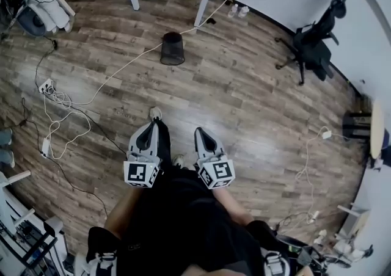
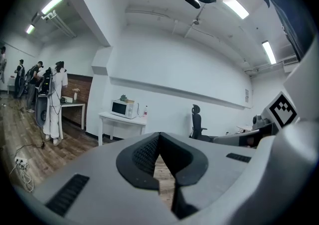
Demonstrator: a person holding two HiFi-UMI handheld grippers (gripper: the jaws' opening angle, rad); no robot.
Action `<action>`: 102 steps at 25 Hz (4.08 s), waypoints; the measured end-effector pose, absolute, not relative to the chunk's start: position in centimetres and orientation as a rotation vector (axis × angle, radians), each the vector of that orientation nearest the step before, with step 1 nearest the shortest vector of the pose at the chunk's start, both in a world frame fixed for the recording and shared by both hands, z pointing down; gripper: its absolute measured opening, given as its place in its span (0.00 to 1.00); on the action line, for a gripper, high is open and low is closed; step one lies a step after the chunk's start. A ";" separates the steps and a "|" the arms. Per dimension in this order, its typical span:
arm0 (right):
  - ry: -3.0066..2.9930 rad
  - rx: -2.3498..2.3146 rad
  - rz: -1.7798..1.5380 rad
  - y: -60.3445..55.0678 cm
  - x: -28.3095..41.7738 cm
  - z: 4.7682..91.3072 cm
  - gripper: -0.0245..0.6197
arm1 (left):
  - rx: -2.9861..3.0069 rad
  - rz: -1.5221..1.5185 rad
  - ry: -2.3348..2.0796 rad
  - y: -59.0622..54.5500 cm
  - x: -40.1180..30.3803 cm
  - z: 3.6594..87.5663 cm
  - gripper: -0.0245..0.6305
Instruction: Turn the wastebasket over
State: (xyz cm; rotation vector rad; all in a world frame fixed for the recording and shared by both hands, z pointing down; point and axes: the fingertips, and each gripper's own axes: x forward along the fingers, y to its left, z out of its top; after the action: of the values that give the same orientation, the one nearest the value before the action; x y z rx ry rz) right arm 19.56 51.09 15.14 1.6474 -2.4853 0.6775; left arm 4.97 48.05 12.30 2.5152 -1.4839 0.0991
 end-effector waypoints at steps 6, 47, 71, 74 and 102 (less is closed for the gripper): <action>-2.431 1.681 0.681 42.3 18.4 15.4 0.09 | 2.504 0.114 -1.429 38.5 3.6 13.2 0.09; -2.466 1.504 0.734 13.3 22.0 26.7 0.09 | 2.356 0.265 -1.606 13.4 4.9 24.0 0.09; -2.397 1.620 0.740 4.2 21.0 56.9 0.09 | 2.417 0.279 -1.491 1.6 0.5 54.5 0.09; -2.400 1.627 0.718 3.9 21.2 60.9 0.09 | 2.423 0.267 -1.498 1.1 0.0 58.7 0.09; -2.418 1.688 0.677 -1.2 22.8 83.3 0.09 | 2.396 0.162 -1.548 -4.3 -5.3 80.3 0.09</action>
State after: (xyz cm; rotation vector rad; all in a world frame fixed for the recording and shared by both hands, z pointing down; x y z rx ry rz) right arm 22.82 -1.22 83.32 1.6884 -2.4183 0.6772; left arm -5.32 -4.29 80.30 2.3956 -1.5482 0.1615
